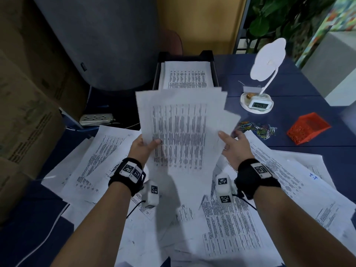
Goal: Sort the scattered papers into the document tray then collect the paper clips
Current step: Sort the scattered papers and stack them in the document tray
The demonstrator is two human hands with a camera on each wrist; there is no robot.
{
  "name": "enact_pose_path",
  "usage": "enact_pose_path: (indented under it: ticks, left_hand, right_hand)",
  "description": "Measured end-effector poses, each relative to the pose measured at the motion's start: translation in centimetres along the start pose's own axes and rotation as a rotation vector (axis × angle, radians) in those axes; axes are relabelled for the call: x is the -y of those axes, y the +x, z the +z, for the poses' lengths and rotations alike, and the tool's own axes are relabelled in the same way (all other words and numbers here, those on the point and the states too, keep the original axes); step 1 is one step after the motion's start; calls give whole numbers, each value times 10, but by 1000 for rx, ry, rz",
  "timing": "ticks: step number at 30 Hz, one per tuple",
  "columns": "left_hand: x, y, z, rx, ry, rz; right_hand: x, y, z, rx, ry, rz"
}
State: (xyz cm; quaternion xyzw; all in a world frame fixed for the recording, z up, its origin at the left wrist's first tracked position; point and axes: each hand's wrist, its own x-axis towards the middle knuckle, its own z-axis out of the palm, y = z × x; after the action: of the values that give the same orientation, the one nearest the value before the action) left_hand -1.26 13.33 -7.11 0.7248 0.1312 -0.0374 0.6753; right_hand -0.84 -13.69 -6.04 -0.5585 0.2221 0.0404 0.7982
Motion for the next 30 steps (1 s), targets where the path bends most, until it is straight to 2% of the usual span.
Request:
enact_pose_path:
  ticks: [5,8,11,17,23,30]
  left_hand:
    - [-28,-5,1,-10,-133,28]
    - [-41,-7,3,49,-52,35]
    - [-52,-8,7,99,-66,81]
    - [-69,-13,24,-75,-137,246]
    - [-62,-9,22,-32,-167,227]
    - [-62,-9,29,7,-139,228]
  right_hand:
    - [20,-12,15,159,-231,-98]
    - [34,-18,22,145,-378,-237]
    - [43,-20,29,158,-427,-320]
    - [50,-26,37,60,-405,-461]
    - [45,-22,31,46,-404,-446]
    - [35,-16,30,74,-428,-351]
